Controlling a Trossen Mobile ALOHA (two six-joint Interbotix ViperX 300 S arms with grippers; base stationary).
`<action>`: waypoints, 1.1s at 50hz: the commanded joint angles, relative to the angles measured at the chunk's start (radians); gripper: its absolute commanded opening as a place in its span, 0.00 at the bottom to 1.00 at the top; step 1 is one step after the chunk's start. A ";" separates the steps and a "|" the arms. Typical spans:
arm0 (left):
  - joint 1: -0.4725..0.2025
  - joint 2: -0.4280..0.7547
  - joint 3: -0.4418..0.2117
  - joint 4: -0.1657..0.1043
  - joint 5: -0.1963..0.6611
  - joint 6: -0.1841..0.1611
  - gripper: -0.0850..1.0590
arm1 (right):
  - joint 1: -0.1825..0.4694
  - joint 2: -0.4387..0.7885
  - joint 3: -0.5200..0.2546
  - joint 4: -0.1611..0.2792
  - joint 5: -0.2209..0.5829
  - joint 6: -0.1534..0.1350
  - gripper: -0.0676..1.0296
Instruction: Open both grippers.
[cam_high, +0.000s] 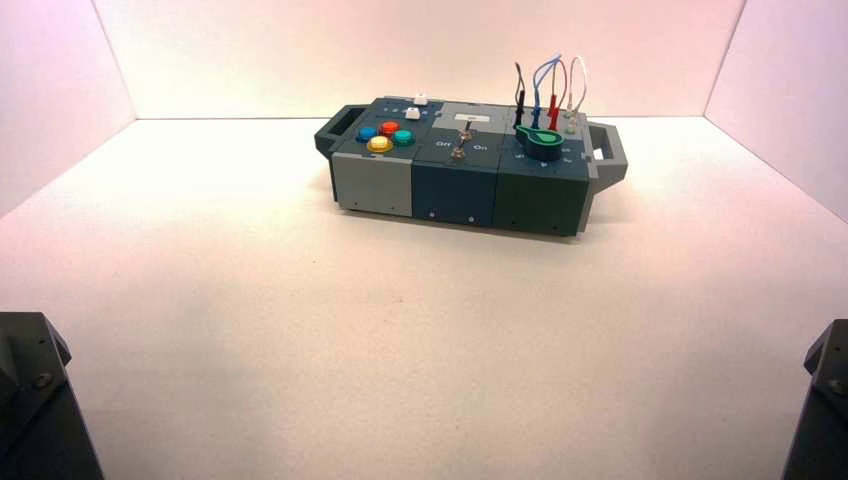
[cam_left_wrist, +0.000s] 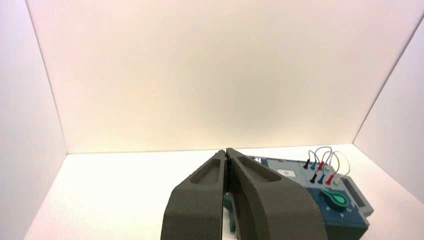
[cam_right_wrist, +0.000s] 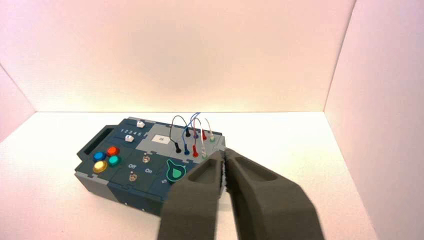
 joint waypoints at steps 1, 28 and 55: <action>-0.014 0.052 -0.037 -0.003 0.029 0.018 0.98 | 0.012 0.023 -0.009 0.005 -0.026 -0.003 0.52; -0.101 0.107 -0.124 -0.015 0.063 0.012 0.97 | 0.060 0.057 -0.012 0.008 -0.029 -0.003 0.97; -0.101 0.170 -0.117 -0.015 0.054 0.012 0.97 | 0.060 0.069 -0.008 0.009 -0.051 -0.002 0.97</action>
